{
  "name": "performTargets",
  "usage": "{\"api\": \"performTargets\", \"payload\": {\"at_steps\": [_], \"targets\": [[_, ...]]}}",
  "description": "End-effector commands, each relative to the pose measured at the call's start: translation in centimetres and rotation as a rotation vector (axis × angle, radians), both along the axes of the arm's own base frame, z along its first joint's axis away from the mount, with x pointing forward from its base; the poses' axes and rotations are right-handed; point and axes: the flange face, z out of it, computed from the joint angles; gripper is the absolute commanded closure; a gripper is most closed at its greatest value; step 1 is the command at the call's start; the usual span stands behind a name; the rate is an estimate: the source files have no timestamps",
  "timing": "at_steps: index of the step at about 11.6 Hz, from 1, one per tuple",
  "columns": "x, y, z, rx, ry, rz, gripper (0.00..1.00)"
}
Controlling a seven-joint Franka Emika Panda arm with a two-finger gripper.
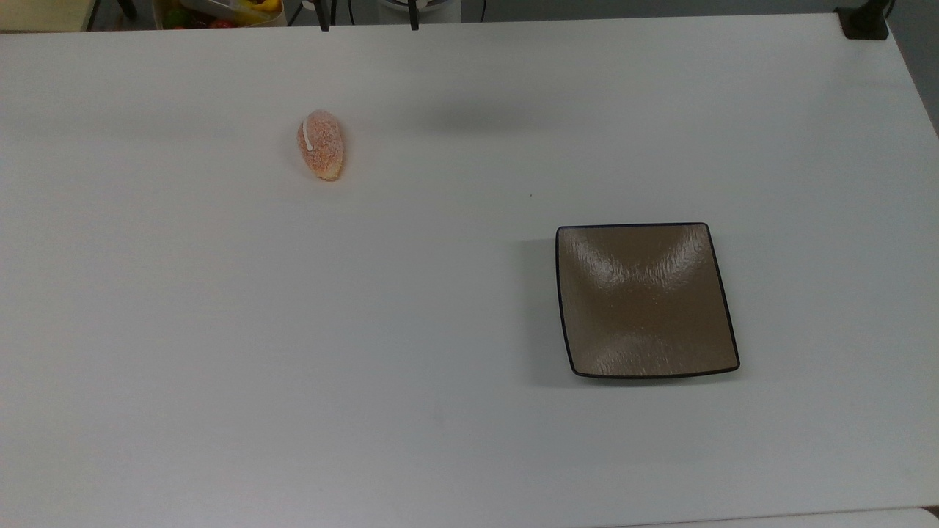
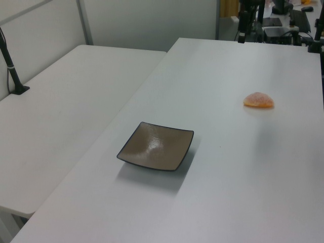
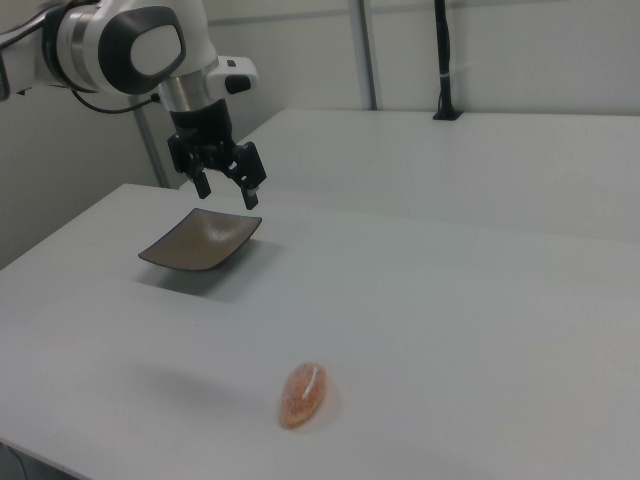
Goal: Bread is placed on a ceramic plate
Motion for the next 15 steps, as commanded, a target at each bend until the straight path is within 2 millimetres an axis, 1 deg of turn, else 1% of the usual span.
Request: {"api": "performTargets", "payload": {"at_steps": [1, 5, 6, 7, 8, 10, 11, 12, 14, 15], "targets": [[-0.2, 0.0, 0.0, 0.021, -0.022, 0.018, 0.00], [-0.3, 0.0, -0.3, 0.018, -0.011, 0.030, 0.00], [-0.4, 0.1, -0.7, 0.017, 0.004, 0.037, 0.00], [-1.0, 0.2, -1.9, 0.014, 0.039, 0.039, 0.00], [-1.6, 0.3, -2.7, 0.003, 0.077, 0.047, 0.00], [-3.1, 0.2, -3.4, 0.000, 0.150, 0.095, 0.00], [-4.3, -0.1, -4.2, -0.010, 0.173, 0.102, 0.00], [-5.5, -0.4, -5.4, -0.035, 0.194, 0.105, 0.00], [-7.6, -1.7, -7.2, -0.086, 0.233, 0.099, 0.00], [-8.4, -3.0, -8.5, -0.113, 0.260, 0.084, 0.00]]}}
